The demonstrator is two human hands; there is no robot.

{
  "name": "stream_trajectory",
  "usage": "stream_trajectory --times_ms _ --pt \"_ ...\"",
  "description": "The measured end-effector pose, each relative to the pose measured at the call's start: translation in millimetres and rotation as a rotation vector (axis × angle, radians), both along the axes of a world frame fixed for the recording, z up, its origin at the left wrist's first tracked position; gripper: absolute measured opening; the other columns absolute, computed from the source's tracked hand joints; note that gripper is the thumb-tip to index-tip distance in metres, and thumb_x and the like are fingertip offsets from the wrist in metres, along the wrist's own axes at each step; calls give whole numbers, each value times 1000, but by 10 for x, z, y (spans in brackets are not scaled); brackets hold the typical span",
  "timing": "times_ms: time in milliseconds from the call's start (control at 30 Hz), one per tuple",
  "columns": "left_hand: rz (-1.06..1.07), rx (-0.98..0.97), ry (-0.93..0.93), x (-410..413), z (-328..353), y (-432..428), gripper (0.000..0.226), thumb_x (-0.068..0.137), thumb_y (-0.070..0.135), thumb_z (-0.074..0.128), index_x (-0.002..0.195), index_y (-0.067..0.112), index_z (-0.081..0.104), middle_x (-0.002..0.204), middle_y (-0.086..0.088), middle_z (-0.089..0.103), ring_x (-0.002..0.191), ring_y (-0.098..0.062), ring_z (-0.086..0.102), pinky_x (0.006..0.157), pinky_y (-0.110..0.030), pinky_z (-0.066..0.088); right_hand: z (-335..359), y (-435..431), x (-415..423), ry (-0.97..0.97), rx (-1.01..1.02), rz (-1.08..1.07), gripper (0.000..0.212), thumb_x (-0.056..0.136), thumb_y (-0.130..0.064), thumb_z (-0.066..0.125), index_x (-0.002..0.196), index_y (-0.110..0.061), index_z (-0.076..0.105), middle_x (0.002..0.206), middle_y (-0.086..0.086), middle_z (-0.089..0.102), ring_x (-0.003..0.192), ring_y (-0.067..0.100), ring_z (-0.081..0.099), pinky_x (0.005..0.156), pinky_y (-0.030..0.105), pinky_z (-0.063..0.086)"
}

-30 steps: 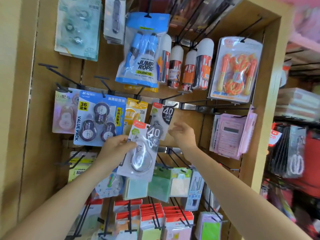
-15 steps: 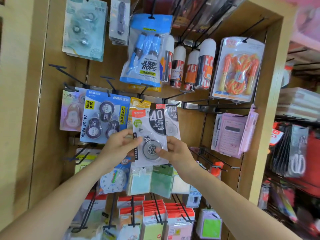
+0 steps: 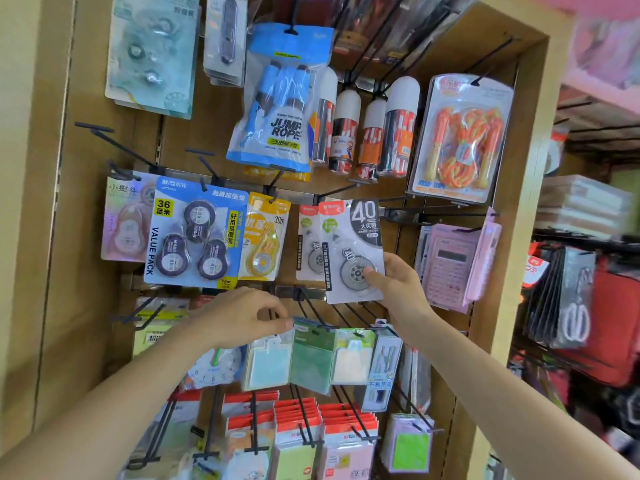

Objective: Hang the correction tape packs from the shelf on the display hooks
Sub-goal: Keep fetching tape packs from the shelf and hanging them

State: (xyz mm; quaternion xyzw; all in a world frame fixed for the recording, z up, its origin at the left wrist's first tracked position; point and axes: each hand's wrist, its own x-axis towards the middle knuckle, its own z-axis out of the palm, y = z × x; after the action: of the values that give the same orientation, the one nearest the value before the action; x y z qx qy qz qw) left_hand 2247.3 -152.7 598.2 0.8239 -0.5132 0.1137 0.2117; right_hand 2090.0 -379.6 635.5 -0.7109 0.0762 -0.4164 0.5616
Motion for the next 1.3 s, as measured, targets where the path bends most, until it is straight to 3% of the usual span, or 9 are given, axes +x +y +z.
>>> stream_trajectory --times_ms 167,300,500,600,800,967,1100,1200,1300 --pt "-25 -87 74 80 -71 35 39 78 75 62 106 49 70 106 27 66 99 6 59 86 -32 53 -6 -10 25 14 -7 24 27 95 -11 64 121 -19 64 112 0 73 106 21 69 97 49 55" --pt "-16 -110 114 150 -117 48 38 75 75 66 105 51 69 103 25 67 98 7 60 89 -37 54 -34 -8 36 -20 27 43 29 94 -11 65 123 -16 64 113 2 73 105 23 69 94 51 56" --pt "-26 -113 124 162 -117 39 49 70 81 62 106 50 70 96 20 69 93 6 63 86 -37 56 -80 20 46 -133 80 31 31 93 -12 67 122 -19 64 109 -1 74 96 15 72 82 34 59" --pt "-25 -116 118 163 -123 36 44 74 78 64 107 49 70 95 20 69 92 7 63 85 -37 56 -127 39 91 -136 95 6 29 93 -14 67 121 -19 65 109 -1 74 99 17 71 84 35 58" --pt "-25 -103 119 181 -130 23 54 68 86 56 107 51 69 96 19 70 93 5 64 84 -37 56 -104 -1 281 -59 112 -41 28 92 -16 69 120 -19 64 110 2 73 101 20 71 87 40 60" --pt "-23 -96 128 193 -134 16 55 67 88 56 107 52 67 99 16 69 94 1 65 85 -38 56 47 -47 552 2 95 -145 33 91 -15 71 122 -17 61 109 2 70 89 14 69 60 25 56" --pt "-18 -97 134 203 -139 10 51 69 84 58 106 50 68 98 17 68 94 0 64 85 -37 55 201 -79 768 20 -4 -241 37 89 -15 73 124 -12 61 113 3 68 81 7 64 57 17 47" --pt "-18 -99 122 201 -147 10 44 76 77 63 108 48 68 97 19 67 96 -1 64 87 -37 54 288 -98 885 50 -45 -290 41 88 -15 75 126 -12 60 112 4 67 86 16 64 56 19 46" --pt "-11 -75 93 179 -142 16 47 76 80 59 110 49 67 100 21 67 96 -1 64 86 -37 55 316 -126 918 163 -133 -330 47 89 -18 74 133 -14 56 123 6 67 94 20 64 66 24 50"
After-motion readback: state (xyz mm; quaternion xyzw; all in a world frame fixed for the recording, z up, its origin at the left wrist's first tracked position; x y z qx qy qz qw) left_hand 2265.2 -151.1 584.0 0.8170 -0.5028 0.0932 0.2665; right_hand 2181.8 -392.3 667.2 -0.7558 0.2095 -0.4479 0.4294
